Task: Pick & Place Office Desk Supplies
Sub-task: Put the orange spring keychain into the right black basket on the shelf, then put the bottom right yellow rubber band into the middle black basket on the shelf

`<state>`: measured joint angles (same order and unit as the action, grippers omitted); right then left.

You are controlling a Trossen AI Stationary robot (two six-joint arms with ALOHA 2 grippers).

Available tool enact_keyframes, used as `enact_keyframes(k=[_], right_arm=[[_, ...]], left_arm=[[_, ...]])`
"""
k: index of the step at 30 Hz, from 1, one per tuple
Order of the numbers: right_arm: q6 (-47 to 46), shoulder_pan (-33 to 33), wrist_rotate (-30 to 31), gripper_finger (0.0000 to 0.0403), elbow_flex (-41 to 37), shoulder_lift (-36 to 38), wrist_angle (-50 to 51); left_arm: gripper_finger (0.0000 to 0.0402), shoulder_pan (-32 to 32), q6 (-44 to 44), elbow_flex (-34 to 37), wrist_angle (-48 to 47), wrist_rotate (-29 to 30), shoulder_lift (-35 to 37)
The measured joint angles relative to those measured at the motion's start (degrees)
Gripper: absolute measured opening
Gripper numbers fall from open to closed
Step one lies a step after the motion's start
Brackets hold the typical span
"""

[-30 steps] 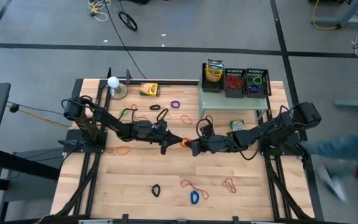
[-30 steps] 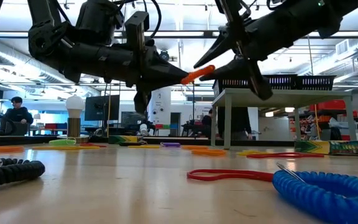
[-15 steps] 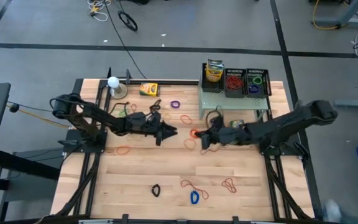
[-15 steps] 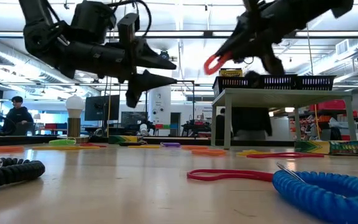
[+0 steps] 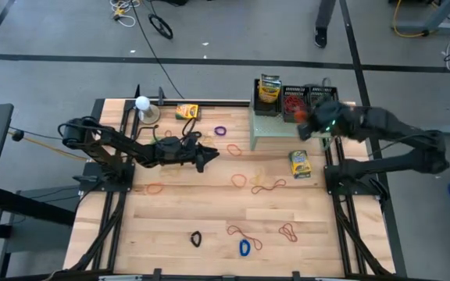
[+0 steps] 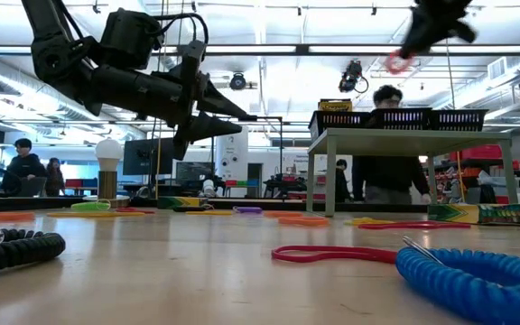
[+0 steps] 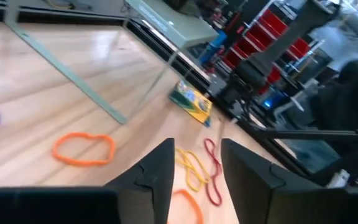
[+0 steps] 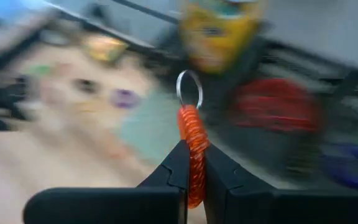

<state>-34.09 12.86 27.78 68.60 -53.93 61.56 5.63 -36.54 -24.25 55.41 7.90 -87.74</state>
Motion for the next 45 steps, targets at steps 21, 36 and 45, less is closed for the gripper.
enact_keyframes(k=[21, 36, 45], right_arm=[[23.18, 33.99, 3.13, 0.0036, -5.4, -8.94, -4.51], [12.72, 33.62, 4.97, 0.0137, -5.39, -9.64, -4.6], [6.94, 20.33, 0.54, 0.0009, -5.09, -1.17, -2.2]], left_arm=[[0.0124, -0.04, 0.65, -0.02, -0.41, 3.82, -0.07], [0.0124, -0.04, 1.56, -0.09, -0.87, -2.15, -0.11], [0.0118, -0.6, 1.32, -0.09, -3.19, -6.28, -0.11]])
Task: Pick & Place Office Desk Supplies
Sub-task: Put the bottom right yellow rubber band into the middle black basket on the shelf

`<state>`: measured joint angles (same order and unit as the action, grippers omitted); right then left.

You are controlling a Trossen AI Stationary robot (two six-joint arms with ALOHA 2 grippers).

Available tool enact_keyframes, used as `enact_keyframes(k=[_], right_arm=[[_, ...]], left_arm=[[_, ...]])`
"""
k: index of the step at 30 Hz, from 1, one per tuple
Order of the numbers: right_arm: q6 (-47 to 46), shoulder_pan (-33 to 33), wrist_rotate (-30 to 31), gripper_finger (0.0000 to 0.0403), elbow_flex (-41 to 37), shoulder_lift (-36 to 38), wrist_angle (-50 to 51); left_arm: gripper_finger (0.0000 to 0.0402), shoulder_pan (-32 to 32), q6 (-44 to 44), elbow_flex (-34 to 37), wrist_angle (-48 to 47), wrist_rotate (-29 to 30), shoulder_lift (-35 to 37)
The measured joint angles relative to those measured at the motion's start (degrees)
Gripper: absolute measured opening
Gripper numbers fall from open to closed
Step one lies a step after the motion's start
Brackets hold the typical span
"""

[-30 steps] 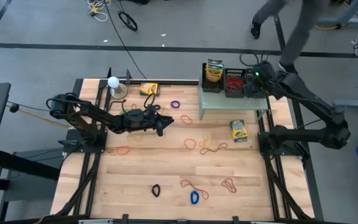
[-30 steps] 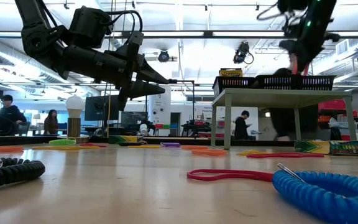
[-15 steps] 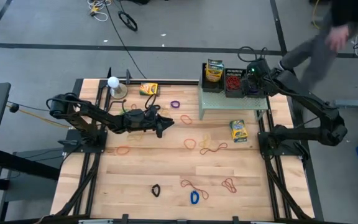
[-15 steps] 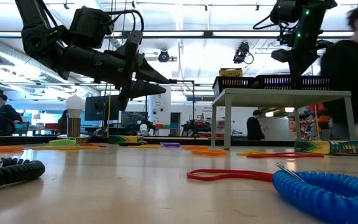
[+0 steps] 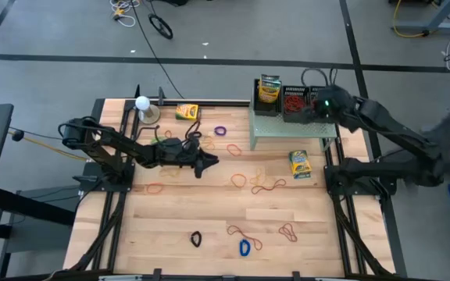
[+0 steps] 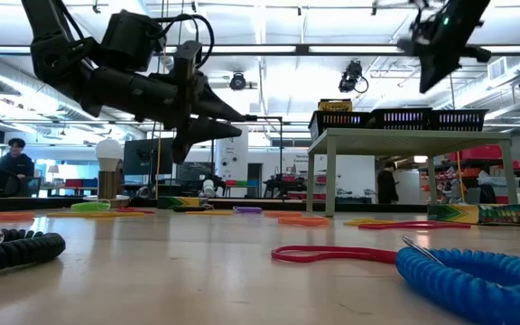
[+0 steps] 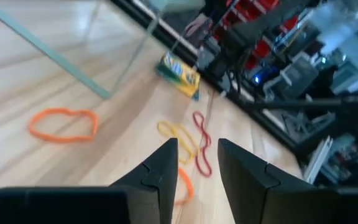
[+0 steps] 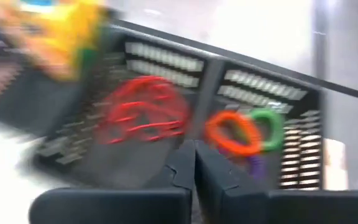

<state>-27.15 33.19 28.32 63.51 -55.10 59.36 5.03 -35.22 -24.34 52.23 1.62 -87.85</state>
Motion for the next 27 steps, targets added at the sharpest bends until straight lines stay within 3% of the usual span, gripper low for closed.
enact_keyframes(k=[6, 10, 14, 21, 27], right_arm=[[-10.87, -21.13, 2.84, 0.0005, -0.2, 0.93, 1.91], [-18.31, -35.73, 6.28, 0.0006, -0.2, -3.49, 0.9], [-24.41, -46.34, 6.34, 0.0003, -0.23, -9.91, -1.54], [-38.27, -56.28, 8.67, 0.0002, -0.26, -20.27, -9.65], [-43.57, -57.18, 8.52, 0.0002, -0.28, -26.9, -16.03]], left_arm=[[0.0073, -2.1, 4.53, 0.0, -5.82, -0.62, 0.0], [0.0037, -3.44, 8.04, 0.0, -7.98, -0.69, 0.0], [0.0009, -4.32, 9.87, 0.0, -8.41, -1.6, 0.0], [0.0011, -4.69, 11.85, 0.0, -8.62, -2.57, 0.0], [0.001, -4.6, 12.56, 0.0, -8.48, -1.44, 0.0]])
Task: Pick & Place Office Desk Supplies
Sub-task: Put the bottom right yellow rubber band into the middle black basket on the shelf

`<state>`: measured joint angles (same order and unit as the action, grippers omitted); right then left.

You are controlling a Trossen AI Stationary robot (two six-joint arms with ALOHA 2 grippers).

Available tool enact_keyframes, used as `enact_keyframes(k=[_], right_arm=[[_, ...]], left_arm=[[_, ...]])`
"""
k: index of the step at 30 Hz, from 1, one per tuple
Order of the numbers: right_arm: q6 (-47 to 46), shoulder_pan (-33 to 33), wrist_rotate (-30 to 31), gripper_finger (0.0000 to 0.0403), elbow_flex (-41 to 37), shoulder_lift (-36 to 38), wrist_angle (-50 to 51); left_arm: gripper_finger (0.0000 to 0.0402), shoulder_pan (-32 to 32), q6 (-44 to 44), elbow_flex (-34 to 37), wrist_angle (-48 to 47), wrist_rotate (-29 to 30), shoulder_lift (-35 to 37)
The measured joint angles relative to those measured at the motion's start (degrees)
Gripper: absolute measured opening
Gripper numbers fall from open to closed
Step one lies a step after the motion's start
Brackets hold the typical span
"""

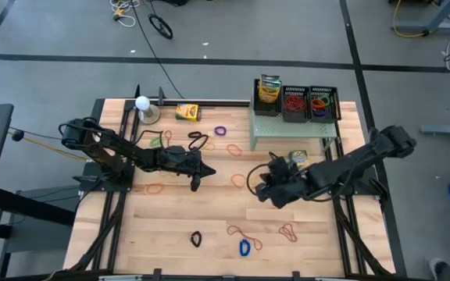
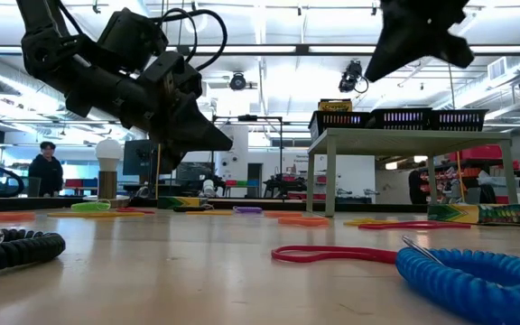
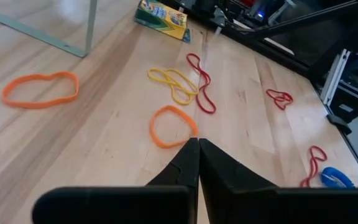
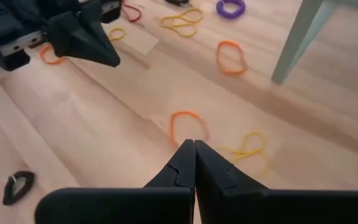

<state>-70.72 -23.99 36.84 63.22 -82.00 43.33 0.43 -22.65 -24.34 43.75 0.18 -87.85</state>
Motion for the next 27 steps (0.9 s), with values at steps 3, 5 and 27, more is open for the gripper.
enact_keyframes(k=[3, 5, 27], right_arm=[[-3.98, 1.72, -3.36, 0.0001, 0.0, -1.96, -1.64], [-8.64, 4.14, -9.05, 0.0001, -0.77, -2.98, -1.76], [-12.14, 16.52, -24.17, 0.0116, -6.62, -16.21, -8.35]], left_arm=[[0.001, -0.09, 0.03, 0.0, 0.08, -0.01, 0.0], [0.001, -0.09, 0.37, 0.0, 0.09, 0.0, 0.0], [0.001, -0.09, 0.61, 0.0, -0.28, 1.29, 0.0]])
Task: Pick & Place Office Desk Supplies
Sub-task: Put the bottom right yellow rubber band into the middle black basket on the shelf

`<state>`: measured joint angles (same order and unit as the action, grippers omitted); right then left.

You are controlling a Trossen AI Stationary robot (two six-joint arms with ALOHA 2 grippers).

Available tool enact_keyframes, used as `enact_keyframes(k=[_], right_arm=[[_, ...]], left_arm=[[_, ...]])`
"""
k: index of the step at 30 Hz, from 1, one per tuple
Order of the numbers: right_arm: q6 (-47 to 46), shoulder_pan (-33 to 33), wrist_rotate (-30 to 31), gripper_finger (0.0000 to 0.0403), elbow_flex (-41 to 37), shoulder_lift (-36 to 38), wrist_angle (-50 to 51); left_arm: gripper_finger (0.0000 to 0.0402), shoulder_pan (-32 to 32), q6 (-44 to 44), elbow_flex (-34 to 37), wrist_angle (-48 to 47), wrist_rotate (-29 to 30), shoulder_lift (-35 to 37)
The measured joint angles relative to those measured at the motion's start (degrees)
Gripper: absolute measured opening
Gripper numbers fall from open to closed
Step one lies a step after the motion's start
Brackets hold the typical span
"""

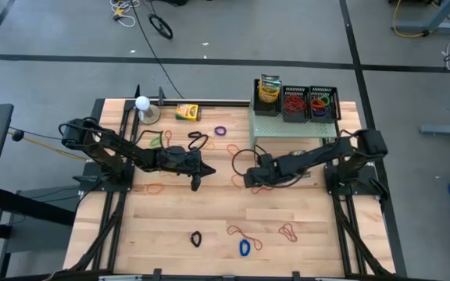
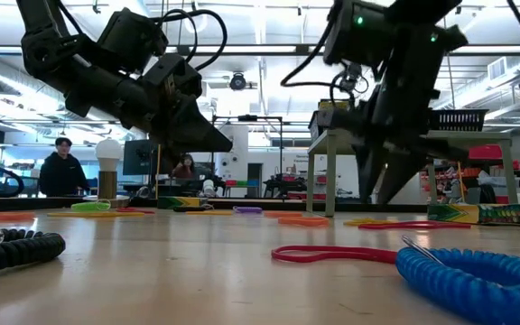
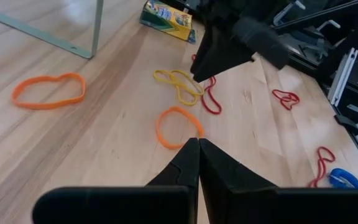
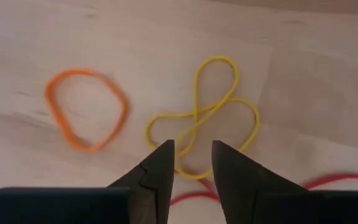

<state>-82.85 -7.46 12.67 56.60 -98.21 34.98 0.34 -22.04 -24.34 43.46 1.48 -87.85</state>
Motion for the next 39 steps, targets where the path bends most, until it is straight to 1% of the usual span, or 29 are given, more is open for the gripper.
enact_keyframes(k=[9, 11, 14, 20, 23, 26, 29, 32, 35, 39], right_arm=[[2.97, 1.62, -0.59, 0.0115, 0.02, -3.35, -3.09], [3.93, 1.89, -0.66, 0.0109, 0.02, -3.45, -3.26], [4.41, 1.99, -0.67, 0.0083, 0.07, -3.9, -3.47], [5.7, 1.99, -0.68, 0.0011, 0.11, -4.37, -3.65], [6.53, 1.97, -0.91, 0.0008, 0.04, -3.21, -3.48], [6.79, 1.6, -0.37, 0.0007, 0.04, 0.17, -2.24], [6.29, 0.64, 2.15, 0.0004, 1.36, 4.54, 2.52], [7.06, -0.1, 4.67, 0.0003, 5.19, 8.89, 10.1], [9.94, -0.34, 7.46, 0.0002, 11.18, 12.33, 18.62], [15.24, 0.35, 12.15, 0.0002, 21.12, 15.78, 28.77]], left_arm=[[0.001, 0.0, -0.04, 0.0, -0.04, 0.01, 0.0], [0.001, 0.0, 0.19, 0.0, -0.07, 0.0, 0.0], [0.001, 0.0, 0.25, 0.0, -0.24, 0.0, 0.0], [0.001, 0.0, 0.48, 0.0, -0.42, 0.0, 0.0], [0.001, 0.0, 0.66, 0.0, -0.42, 0.0, 0.0], [0.001, 0.0, 0.66, 0.0, -0.42, 0.0, 0.0], [0.001, 0.0, 1.05, 0.0, -0.4, 0.04, 0.0], [0.001, 0.0, 1.05, 0.0, -0.32, 0.4, 0.0], [0.001, 0.0, 1.18, 0.0, -0.15, 0.59, 0.0], [0.001, 0.09, 1.91, 0.0, 0.0, 1.09, 0.0]])
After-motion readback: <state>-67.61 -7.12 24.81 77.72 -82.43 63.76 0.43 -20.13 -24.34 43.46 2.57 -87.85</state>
